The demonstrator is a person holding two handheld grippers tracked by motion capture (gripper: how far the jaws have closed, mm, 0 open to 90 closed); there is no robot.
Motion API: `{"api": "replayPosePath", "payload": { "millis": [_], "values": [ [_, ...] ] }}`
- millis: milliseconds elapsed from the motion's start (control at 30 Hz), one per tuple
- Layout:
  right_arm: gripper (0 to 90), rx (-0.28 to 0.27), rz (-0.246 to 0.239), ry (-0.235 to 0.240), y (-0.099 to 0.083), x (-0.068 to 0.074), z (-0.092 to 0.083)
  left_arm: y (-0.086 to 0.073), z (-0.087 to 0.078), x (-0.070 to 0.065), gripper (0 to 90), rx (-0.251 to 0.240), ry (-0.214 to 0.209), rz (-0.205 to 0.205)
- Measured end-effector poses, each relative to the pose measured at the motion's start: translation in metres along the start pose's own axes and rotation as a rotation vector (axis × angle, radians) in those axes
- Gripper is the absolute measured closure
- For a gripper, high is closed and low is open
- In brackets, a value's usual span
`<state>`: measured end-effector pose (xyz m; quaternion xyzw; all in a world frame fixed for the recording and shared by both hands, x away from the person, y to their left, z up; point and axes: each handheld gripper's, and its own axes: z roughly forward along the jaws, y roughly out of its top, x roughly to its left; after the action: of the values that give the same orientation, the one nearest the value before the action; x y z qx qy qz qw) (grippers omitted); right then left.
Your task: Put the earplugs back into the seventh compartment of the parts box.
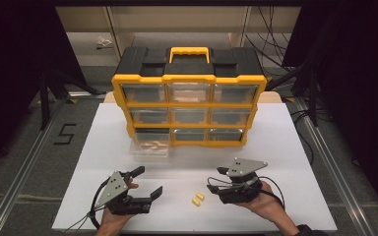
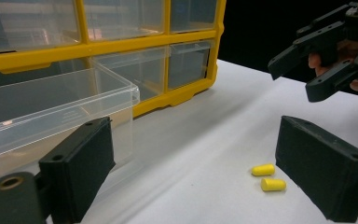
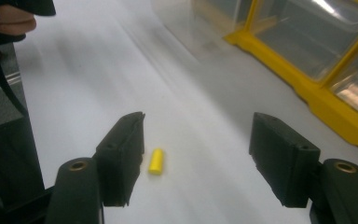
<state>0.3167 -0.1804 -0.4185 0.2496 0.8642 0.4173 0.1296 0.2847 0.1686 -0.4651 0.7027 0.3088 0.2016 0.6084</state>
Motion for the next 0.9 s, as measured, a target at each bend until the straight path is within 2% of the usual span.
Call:
{"api": "replayPosePath", "payload": {
  "millis": [200,367,500,567,667,900],
  "values": [
    [38.7,0.093,-0.006,0.022,0.003,0.001,0.016,0.000,0.000,-0.001,11.2,0.003,0.000,0.010],
    [42.2,0.143,-0.018,0.030,0.002,0.001,0.028,0.000,0.001,-0.003,11.3,0.007,-0.003,0.017],
    [46.6,0.187,-0.015,0.056,0.003,0.004,0.038,0.000,0.001,-0.003,11.4,0.008,-0.004,0.026],
    [49.0,0.212,-0.036,0.069,0.002,0.005,0.044,0.000,0.001,-0.003,11.4,0.008,-0.005,0.027],
    [51.8,0.268,-0.033,0.095,0.002,0.008,0.053,0.000,0.001,-0.003,11.4,0.008,-0.007,0.028],
    [61.0,0.337,-0.027,0.108,0.000,0.010,0.068,0.000,0.001,-0.004,11.8,0.010,-0.010,0.029]
  ]
}}
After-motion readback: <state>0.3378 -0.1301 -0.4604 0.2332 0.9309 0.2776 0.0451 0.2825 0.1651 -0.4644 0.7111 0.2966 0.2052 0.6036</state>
